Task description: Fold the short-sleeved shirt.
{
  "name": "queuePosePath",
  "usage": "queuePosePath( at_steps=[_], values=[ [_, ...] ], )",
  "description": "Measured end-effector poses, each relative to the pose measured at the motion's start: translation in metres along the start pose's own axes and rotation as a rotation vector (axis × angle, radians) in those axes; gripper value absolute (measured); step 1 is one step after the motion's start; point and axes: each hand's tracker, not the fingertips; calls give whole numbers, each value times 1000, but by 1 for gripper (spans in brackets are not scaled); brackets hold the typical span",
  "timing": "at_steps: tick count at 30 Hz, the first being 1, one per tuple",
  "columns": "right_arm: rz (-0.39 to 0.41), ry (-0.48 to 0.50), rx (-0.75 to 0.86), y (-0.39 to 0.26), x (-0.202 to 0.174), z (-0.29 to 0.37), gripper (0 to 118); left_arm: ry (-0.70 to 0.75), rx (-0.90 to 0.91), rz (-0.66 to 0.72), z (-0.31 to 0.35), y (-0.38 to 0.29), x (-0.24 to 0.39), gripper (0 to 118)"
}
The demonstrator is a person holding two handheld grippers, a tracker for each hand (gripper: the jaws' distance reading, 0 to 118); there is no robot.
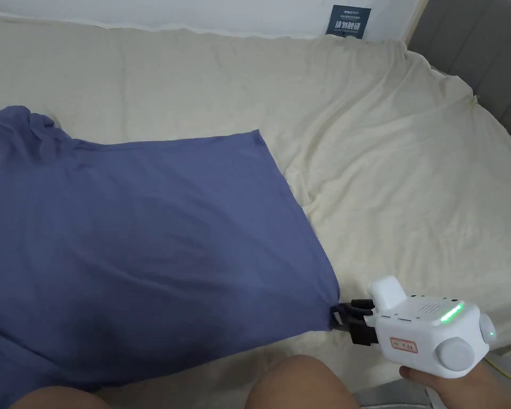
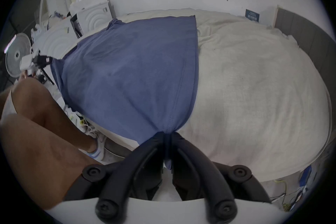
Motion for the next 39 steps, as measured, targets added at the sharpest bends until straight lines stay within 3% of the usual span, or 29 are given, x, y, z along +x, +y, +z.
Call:
queuePosePath(
  at_steps=[2,10,21,31,39],
  values=[
    [-53,41,-30,2,2,-3,9,0,1,0,0,0,-2,4],
    [-109,108,55,20,-1,16,5,-27,5,10,8,6,0,4],
    [-205,188,216,77,11,58,5,-101,155,51,40,58,8,4],
    [-230,199,253,105,2,47,5,-85,161,50,33,81,-10,4],
    [-235,213,231,99,14,39,5,18,36,-7,31,33,-44,0]
  ],
)
